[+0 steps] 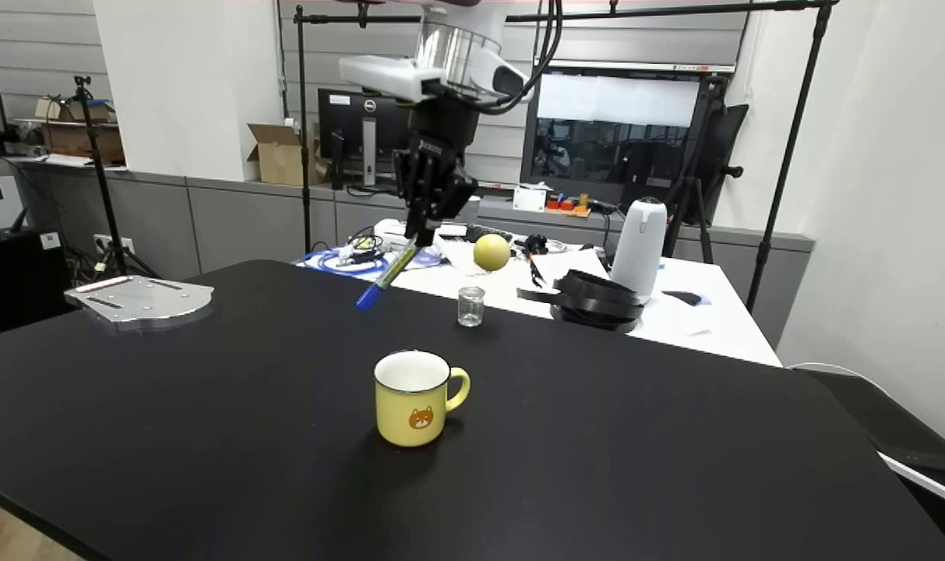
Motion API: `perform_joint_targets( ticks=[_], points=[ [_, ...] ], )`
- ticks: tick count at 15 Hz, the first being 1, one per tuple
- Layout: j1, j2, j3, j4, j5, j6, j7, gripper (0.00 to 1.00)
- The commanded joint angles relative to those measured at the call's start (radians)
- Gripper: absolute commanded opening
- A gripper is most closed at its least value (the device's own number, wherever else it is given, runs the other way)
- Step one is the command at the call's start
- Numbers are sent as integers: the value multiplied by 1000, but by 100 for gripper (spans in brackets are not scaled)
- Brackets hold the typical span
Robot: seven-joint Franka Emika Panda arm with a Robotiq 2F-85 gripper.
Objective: Take the marker out of the cup and put it on the table
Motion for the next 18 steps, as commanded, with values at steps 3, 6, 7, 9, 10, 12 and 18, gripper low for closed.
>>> perform_joint_targets(
  ticks=[3, 6, 7, 9, 10, 12, 18],
  points=[
    [2, 133, 19, 117, 17, 30, -46, 6],
    [1, 216, 38, 180, 21, 20, -68, 6],
    [1, 243, 46, 203, 21, 7, -76, 6],
    [1, 287, 59, 242, 14, -29, -88, 6],
    [0, 306, 66, 261, 12, -55, -96, 6],
    [5, 339, 71, 291, -5, -97, -105, 6],
    [28, 415, 80, 360, -68, -243, -153, 6]
  ],
)
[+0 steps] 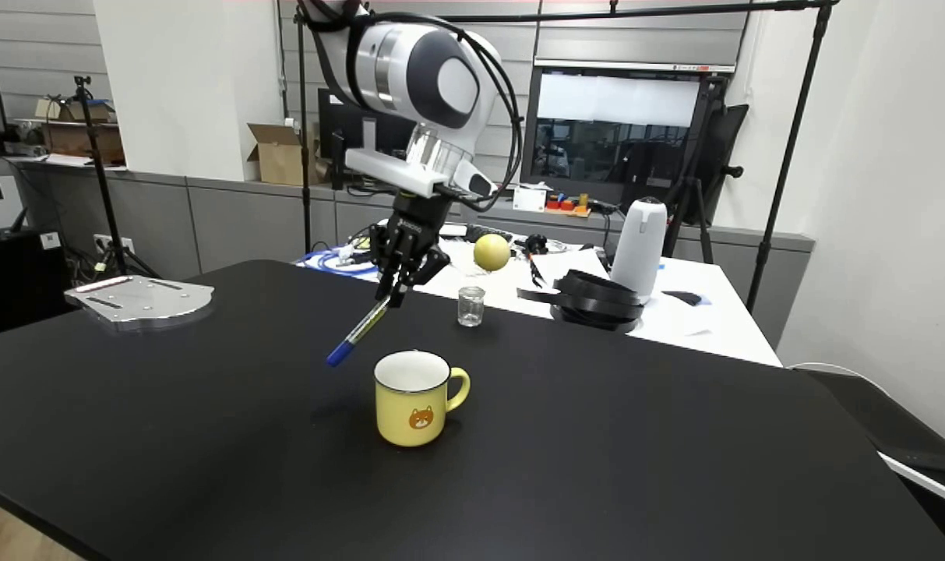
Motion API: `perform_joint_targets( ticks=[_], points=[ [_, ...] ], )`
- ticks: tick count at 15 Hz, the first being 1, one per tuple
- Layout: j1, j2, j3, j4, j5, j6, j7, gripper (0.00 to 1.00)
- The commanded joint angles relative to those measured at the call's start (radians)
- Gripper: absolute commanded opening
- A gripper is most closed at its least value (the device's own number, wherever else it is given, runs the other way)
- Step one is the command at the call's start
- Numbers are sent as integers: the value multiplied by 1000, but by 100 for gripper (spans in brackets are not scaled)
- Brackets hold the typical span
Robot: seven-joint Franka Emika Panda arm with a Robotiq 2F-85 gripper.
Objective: Take the marker out of the cup and put it on the table
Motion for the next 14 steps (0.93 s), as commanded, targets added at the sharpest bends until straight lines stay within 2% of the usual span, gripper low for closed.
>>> perform_joint_targets(
  ticks=[1, 9, 14],
  points=[
    [12, 52, 1, 75, -52, -106, -18, 6],
    [26, 126, 1, 142, -115, -231, -37, 6],
    [36, 149, -2, 156, -148, -218, -29, 6]
  ],
)
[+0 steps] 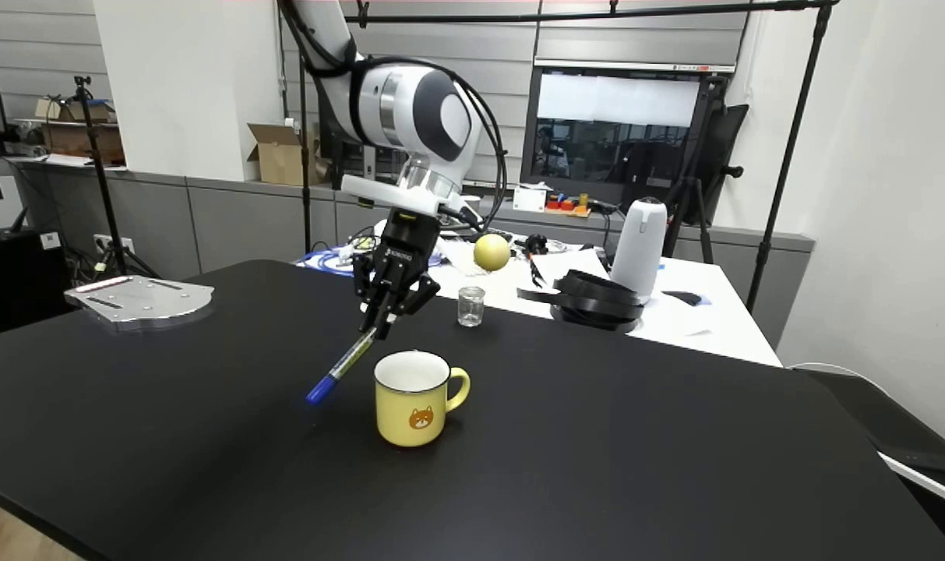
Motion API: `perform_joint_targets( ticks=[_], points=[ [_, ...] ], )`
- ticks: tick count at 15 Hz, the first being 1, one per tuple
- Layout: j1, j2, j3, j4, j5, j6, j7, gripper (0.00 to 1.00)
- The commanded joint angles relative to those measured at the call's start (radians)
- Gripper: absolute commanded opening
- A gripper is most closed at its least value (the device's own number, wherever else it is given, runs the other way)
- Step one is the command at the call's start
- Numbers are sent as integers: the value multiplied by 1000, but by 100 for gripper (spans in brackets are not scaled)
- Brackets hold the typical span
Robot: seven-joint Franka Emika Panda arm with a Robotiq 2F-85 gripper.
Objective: Take the marker out of the cup and put it on the table
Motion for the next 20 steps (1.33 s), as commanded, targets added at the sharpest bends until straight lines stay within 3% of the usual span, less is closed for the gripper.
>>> perform_joint_targets(
  ticks=[1, 6, 7, 9, 15, 20],
  points=[
    [10, 24, -5, 42, -29, -13, 7, 6],
    [23, 34, -8, 53, -62, -6, 14, 6],
    [22, 36, -6, 55, -59, -6, 15, 48],
    [22, 38, -5, 59, -59, -5, 14, 54],
    [13, 20, -3, 46, -38, 24, 22, 96],
    [5, -74, -11, -16, -15, 106, 38, 100]
  ],
)
